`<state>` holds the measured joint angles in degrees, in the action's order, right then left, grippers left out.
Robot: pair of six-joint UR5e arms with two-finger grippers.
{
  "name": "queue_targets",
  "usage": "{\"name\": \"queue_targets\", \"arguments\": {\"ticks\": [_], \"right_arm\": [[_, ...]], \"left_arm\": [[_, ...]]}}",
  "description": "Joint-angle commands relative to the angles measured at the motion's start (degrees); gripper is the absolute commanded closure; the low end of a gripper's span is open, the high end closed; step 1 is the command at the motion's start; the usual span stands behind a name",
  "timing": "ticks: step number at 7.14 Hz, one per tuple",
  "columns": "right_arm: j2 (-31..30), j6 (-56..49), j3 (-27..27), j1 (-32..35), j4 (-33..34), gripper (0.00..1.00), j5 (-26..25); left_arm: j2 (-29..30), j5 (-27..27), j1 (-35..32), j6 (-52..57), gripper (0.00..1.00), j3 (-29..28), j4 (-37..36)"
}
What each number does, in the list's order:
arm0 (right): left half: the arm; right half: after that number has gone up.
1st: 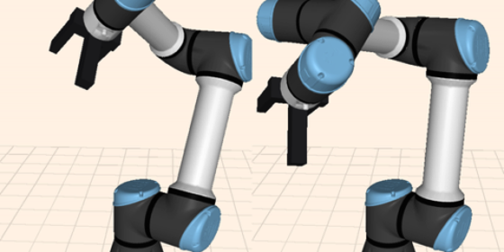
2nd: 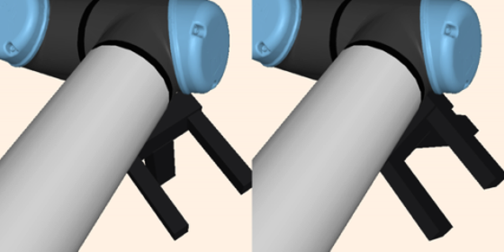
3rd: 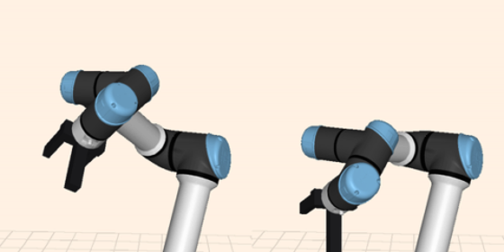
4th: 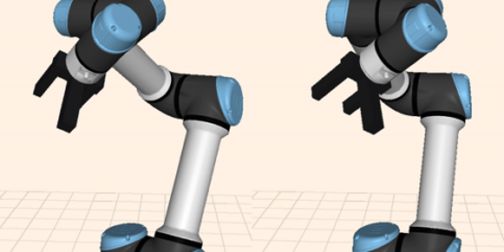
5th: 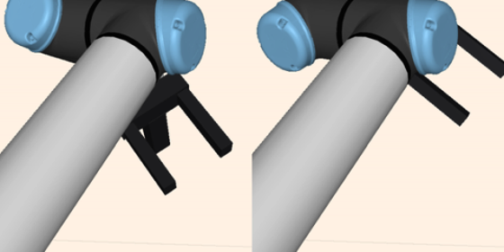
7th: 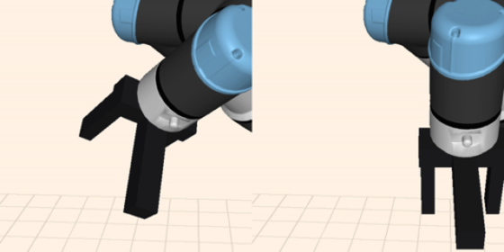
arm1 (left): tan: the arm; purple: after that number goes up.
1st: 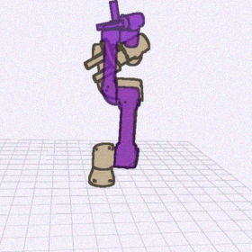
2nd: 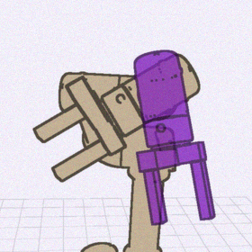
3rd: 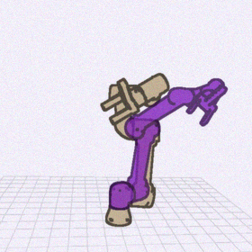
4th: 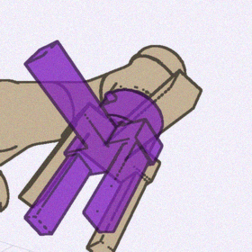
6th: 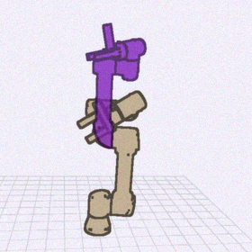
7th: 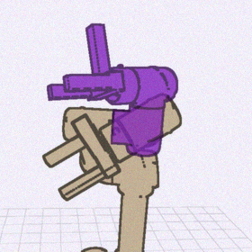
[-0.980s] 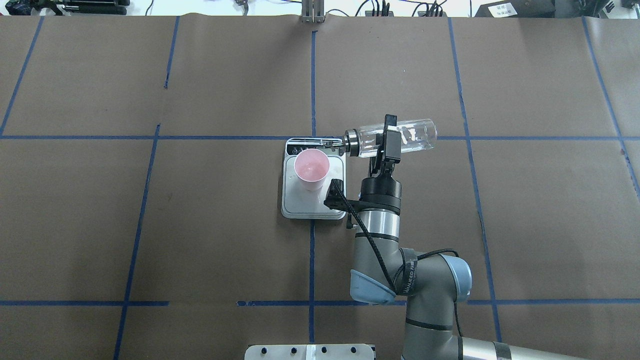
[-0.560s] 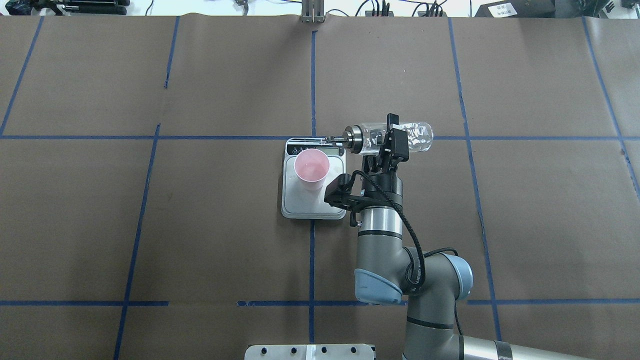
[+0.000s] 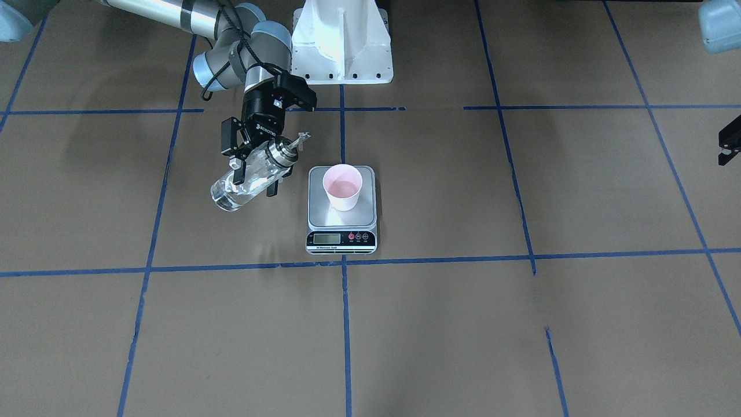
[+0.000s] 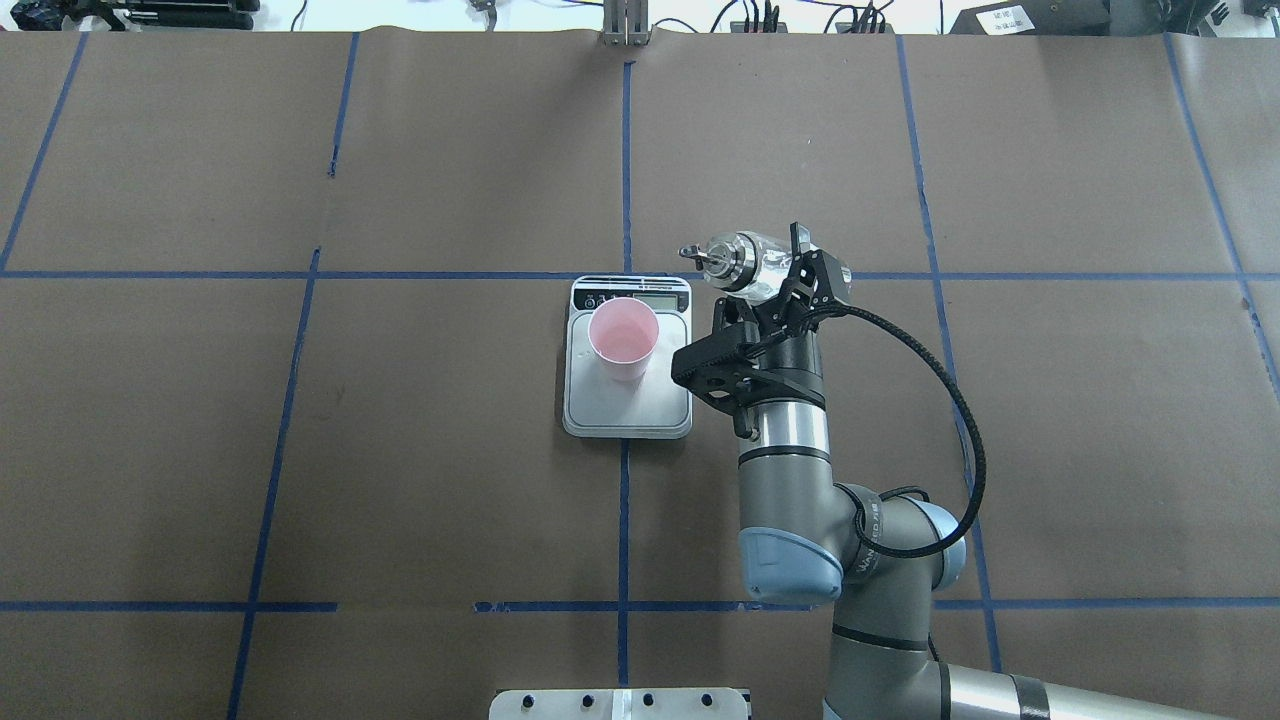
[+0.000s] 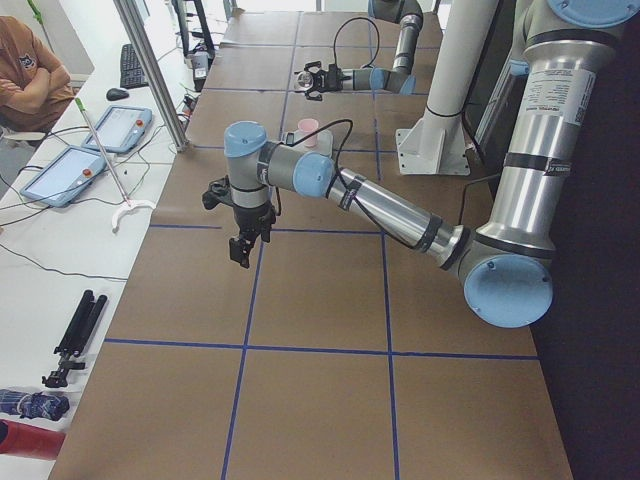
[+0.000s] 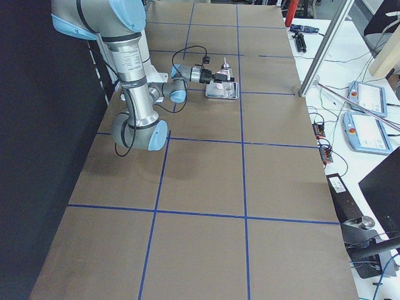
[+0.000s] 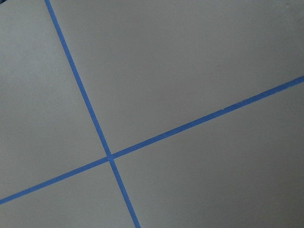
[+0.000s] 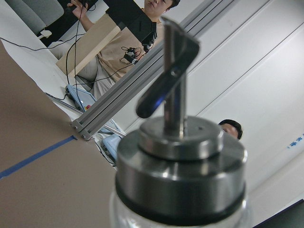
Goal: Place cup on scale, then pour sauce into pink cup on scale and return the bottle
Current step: 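Carry the upright bottle with the right gripper away from the scale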
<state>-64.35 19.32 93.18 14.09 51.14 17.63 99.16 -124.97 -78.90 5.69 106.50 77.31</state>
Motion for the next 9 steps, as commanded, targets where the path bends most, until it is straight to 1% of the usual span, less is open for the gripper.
{"name": "queue_targets", "arguments": {"ticks": [1,2,3,4,5,6,7,8,9], "right_arm": [[-4.5,7.1,5.2,1.8,-0.2,1.0,5.0],[-6.0,8.1,7.4,3.0,-0.2,1.0,7.0],[-6.9,11.8,8.3,4.2,-0.2,1.0,8.8],[-7.1,17.9,8.9,5.6,-0.2,1.0,11.8],[-7.5,18.8,9.2,6.4,-0.2,1.0,13.1],[-8.9,24.2,10.4,7.8,-0.2,1.0,15.6],[-11.9,28.4,13.2,9.2,-0.2,1.0,18.3],[-13.8,30.7,15.8,10.5,-0.2,1.0,20.5],[-16.7,37.2,16.3,10.5,-0.2,1.0,22.2]], "left_arm": [[-2.5,-3.4,-0.2,2.3,0.0,-1.7,0.9],[-2.4,-4.2,-1.9,4.7,0.0,-4.1,1.4],[-2.5,-5.6,-2.4,4.8,0.0,-5.0,1.9],[-2.5,-5.7,-3.8,6.2,0.0,-7.0,2.7],[-2.4,-6.1,-4.4,10.8,0.0,-9.9,3.5],[-2.4,-6.2,-4.5,11.0,0.0,-12.3,6.2],[-2.5,-6.2,-4.8,11.4,0.0,-15.6,10.4],[-2.6,-6.2,-4.9,11.4,0.0,-16.8,12.1],[-2.5,-6.9,-4.9,11.4,0.0,-16.6,12.1]]}}
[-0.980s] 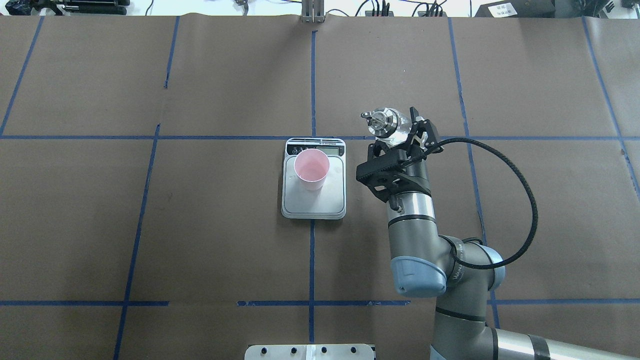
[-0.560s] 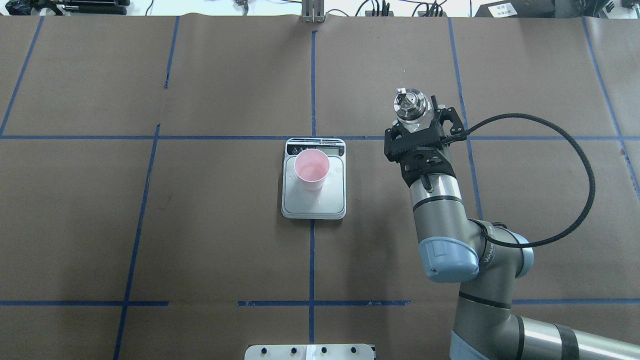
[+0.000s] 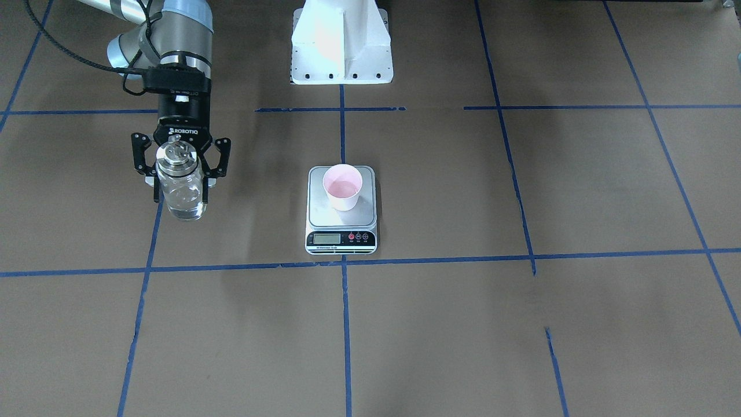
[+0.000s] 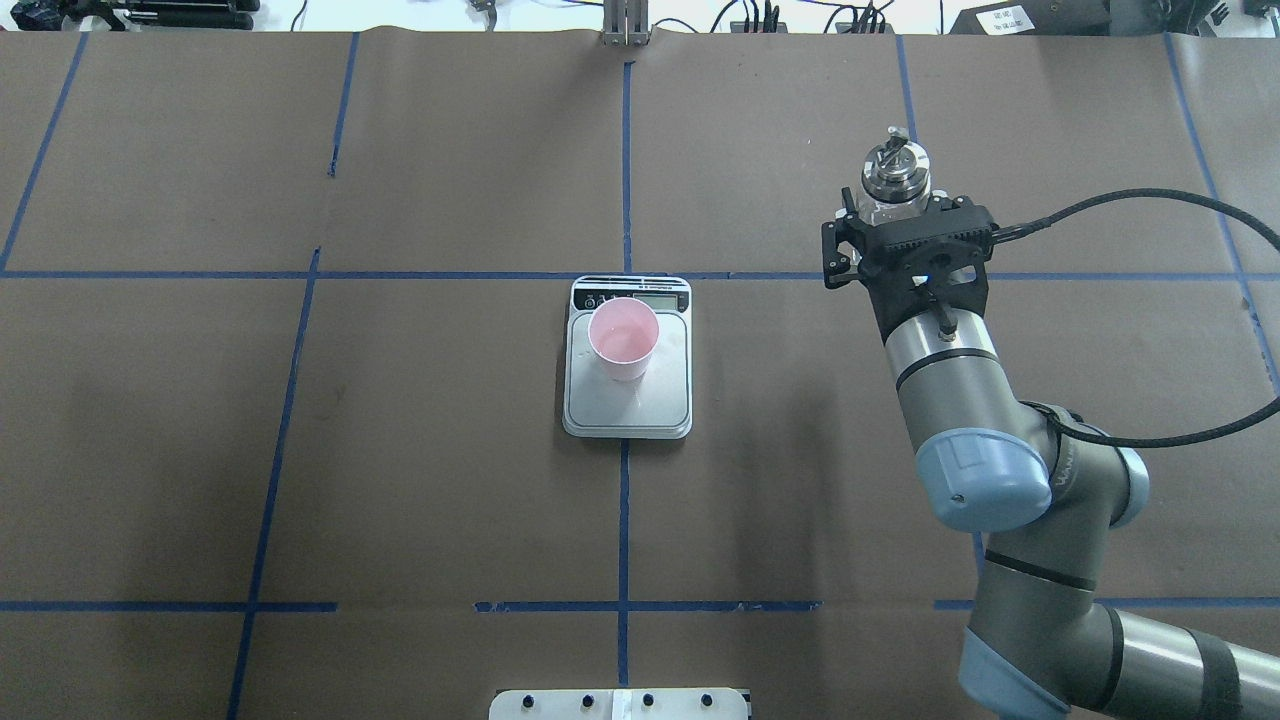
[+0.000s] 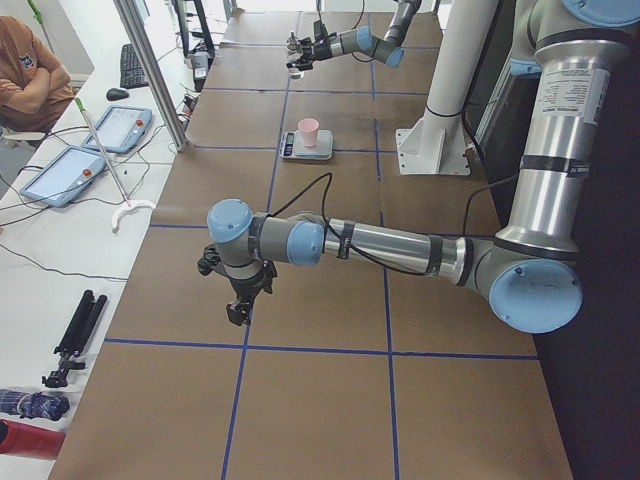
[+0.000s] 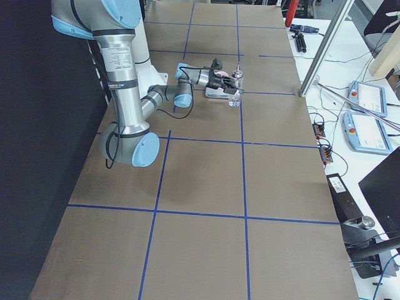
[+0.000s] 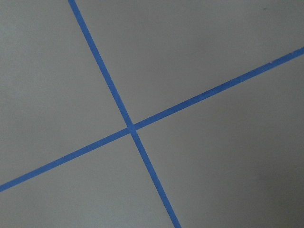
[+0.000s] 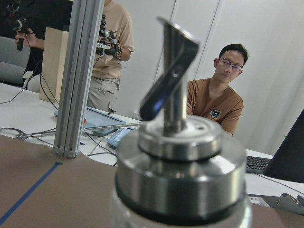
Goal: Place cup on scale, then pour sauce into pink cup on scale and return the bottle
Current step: 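Carry the upright bottle with the right gripper away from the scale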
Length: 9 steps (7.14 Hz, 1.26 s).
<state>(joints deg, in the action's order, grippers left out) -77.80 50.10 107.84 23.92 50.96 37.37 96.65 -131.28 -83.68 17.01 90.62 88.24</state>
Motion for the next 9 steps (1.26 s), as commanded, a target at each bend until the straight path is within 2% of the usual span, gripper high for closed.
{"name": "queue_targets", "arguments": {"ticks": [1,3,5,7,9], "right_arm": [[-4.3,7.4,1.7,0.7,-0.1,1.0,2.6],[-5.9,11.7,-0.2,0.7,-0.2,1.0,2.2],[-8.6,11.7,-2.3,0.6,-4.4,1.0,1.6],[-9.2,14.2,-3.2,0.6,-4.9,1.0,1.7],[-8.6,16.8,-11.0,0.4,-11.9,1.0,1.6]], "left_arm": [[0.0,-1.0,-0.2,0.0,0.0,-0.6,1.1],[0.0,-1.0,-0.2,0.0,0.0,-0.3,1.0],[0.2,-0.9,-0.9,0.0,0.0,0.6,0.8],[0.6,-0.9,-0.9,-0.1,0.0,0.8,0.7],[0.9,-0.7,-1.1,-0.1,0.0,1.0,0.5]]}}
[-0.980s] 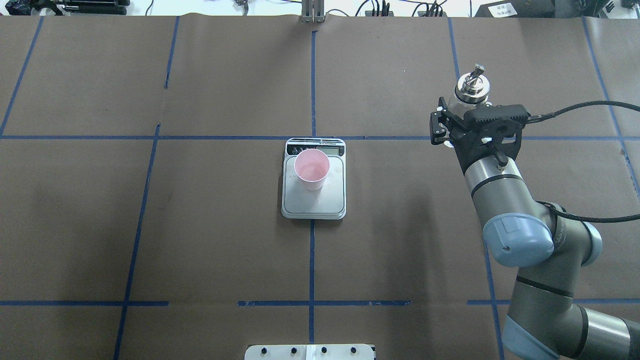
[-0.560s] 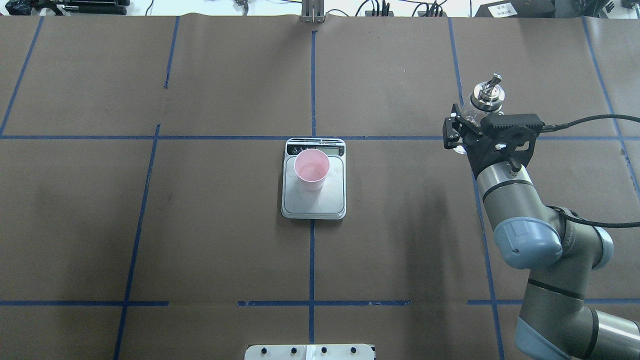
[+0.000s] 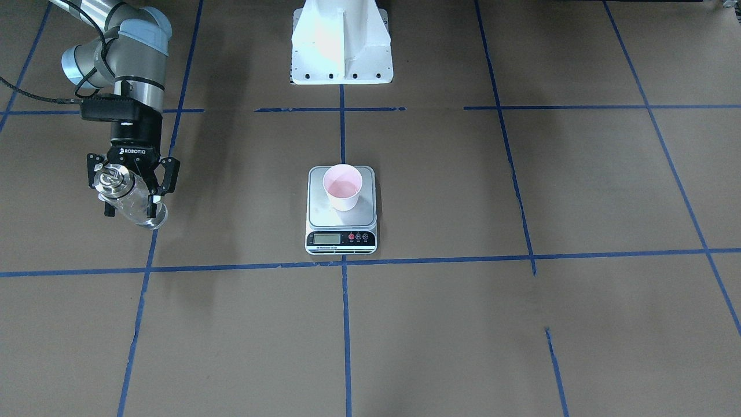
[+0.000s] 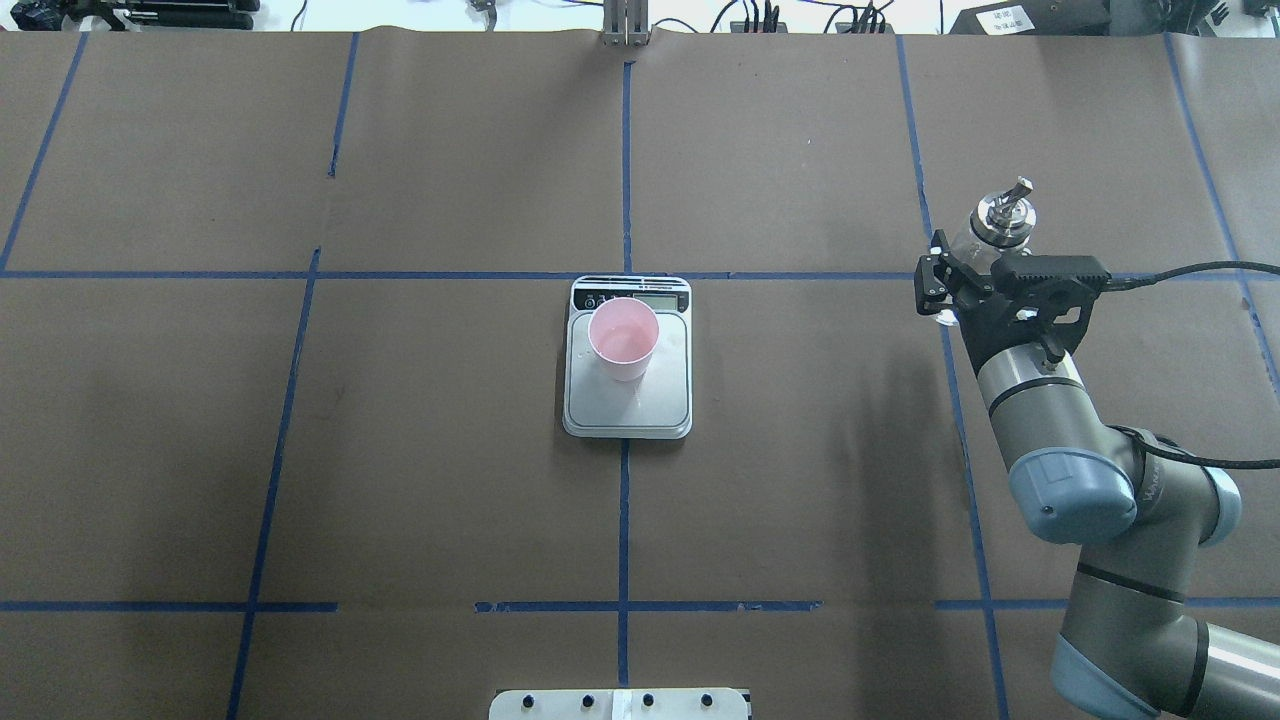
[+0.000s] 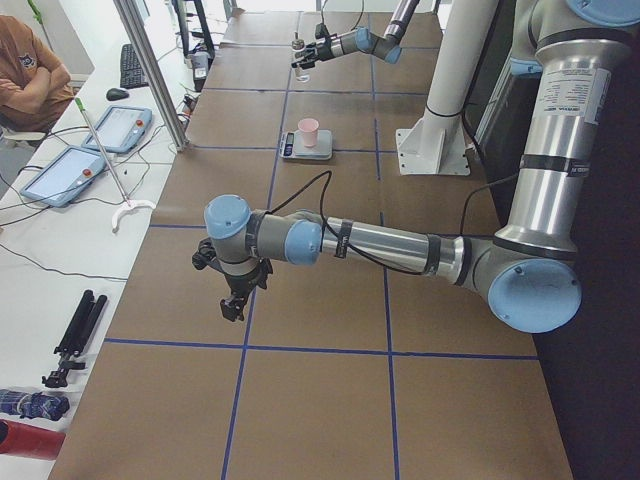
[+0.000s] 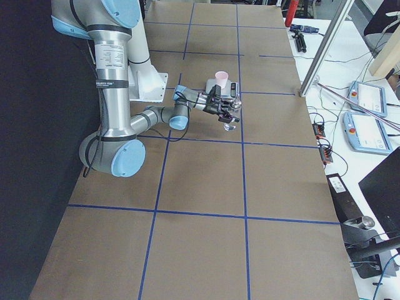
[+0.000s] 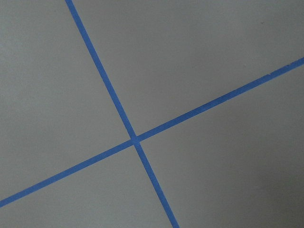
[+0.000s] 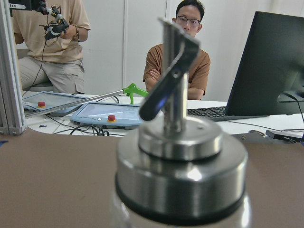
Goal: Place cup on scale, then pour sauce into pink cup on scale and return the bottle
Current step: 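Lower the bottle onto the table with the right gripper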
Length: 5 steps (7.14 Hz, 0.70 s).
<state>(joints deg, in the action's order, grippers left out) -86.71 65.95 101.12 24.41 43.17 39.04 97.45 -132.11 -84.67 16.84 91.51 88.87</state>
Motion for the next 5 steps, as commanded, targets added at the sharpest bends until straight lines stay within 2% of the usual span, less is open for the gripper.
{"name": "queue_targets", "arguments": {"ticks": [1,5], "right_arm": [[0.3,0.9,-4.9,-0.1,-4.6,1.0,-0.5],[0.4,0.9,-7.0,-0.4,-4.7,1.0,-0.1]], "left_arm": [[0.1,0.1,-0.1,-0.1,0.0,0.2,0.0],[0.1,0.2,-0.3,-0.1,0.0,1.0,-0.2]]}}
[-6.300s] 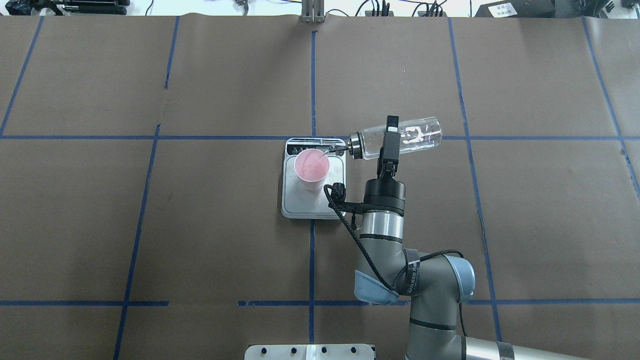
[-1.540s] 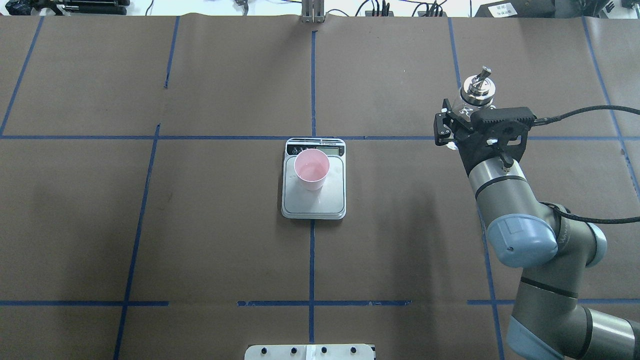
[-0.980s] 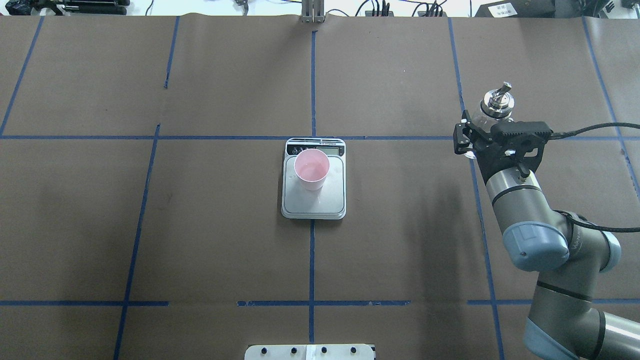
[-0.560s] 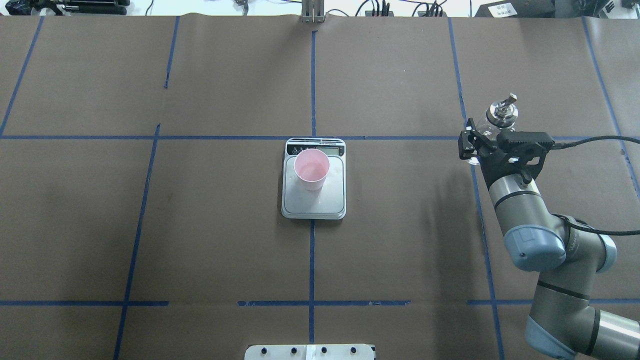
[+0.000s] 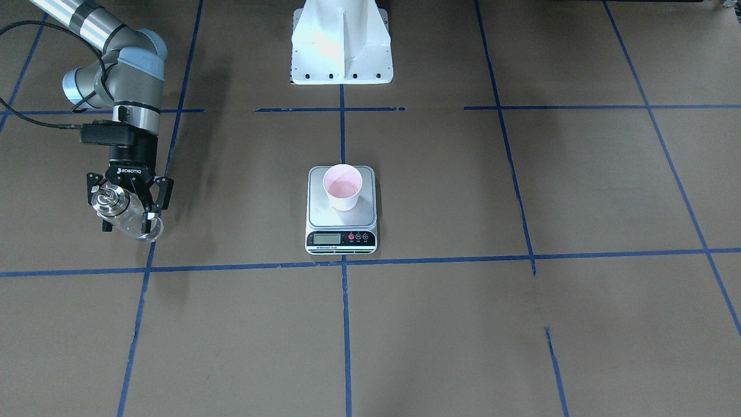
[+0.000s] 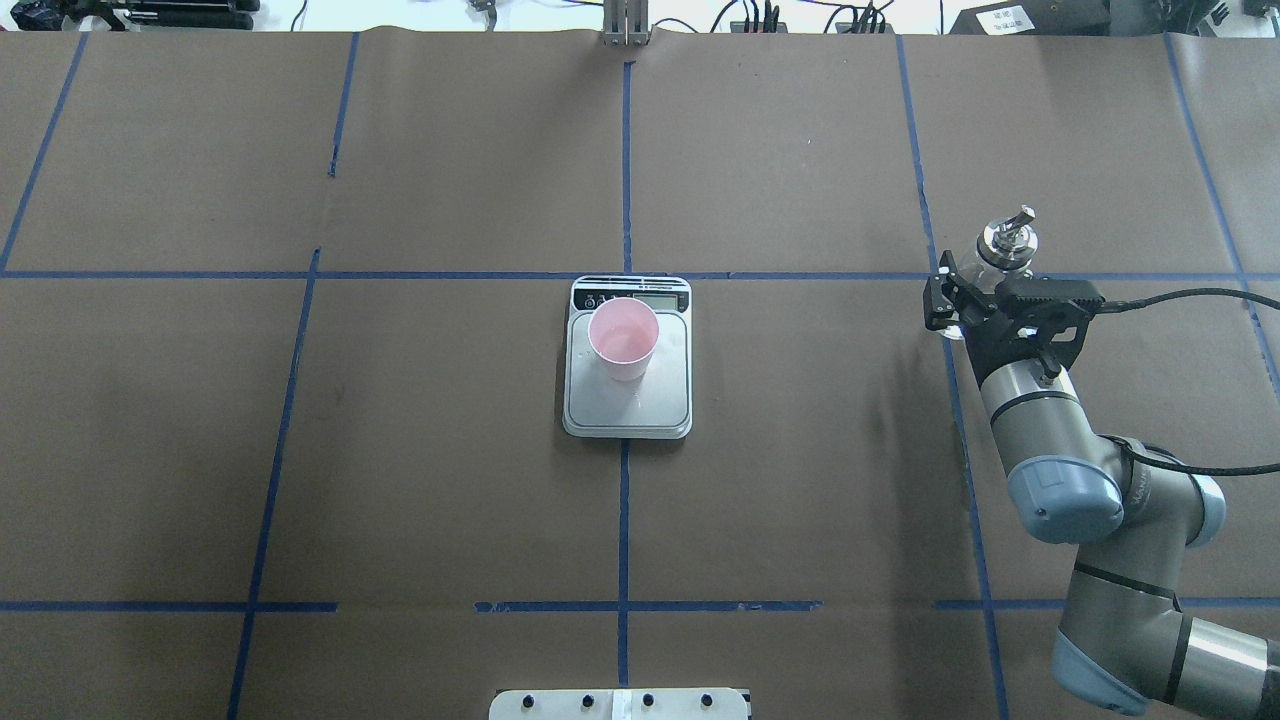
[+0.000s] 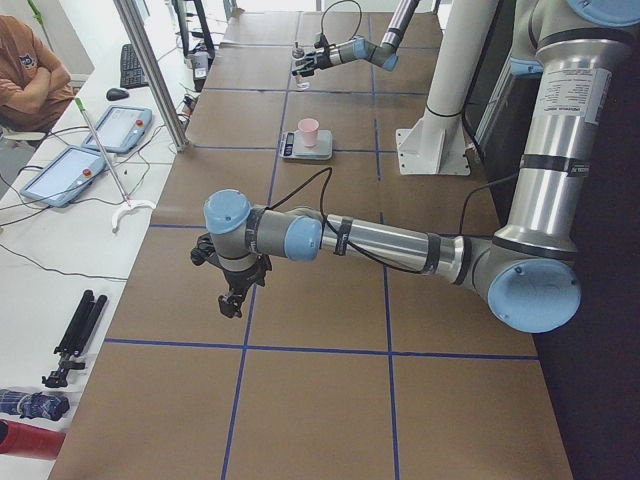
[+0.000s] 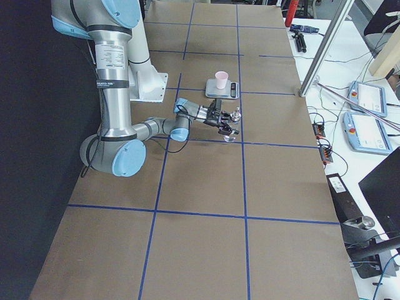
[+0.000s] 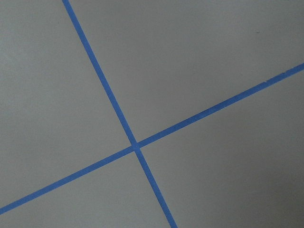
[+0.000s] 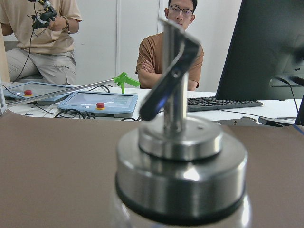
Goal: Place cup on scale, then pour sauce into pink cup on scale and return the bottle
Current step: 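Lower the bottle onto the table with the right gripper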
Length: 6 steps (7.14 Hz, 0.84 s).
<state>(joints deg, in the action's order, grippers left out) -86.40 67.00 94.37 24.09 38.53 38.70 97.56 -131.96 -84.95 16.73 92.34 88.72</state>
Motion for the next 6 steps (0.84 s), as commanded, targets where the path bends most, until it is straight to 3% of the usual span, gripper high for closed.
{"name": "queue_targets", "arguments": {"ticks": [1,6], "right_arm": [[0.0,-0.4,0.1,-0.1,0.0,1.0,0.4],[0.0,-0.6,-0.6,-0.1,0.1,1.0,1.3]], "left_arm": [[0.0,0.0,0.0,0.0,0.0,0.1,0.0],[0.1,0.1,-0.5,0.0,0.0,0.5,0.0]]}}
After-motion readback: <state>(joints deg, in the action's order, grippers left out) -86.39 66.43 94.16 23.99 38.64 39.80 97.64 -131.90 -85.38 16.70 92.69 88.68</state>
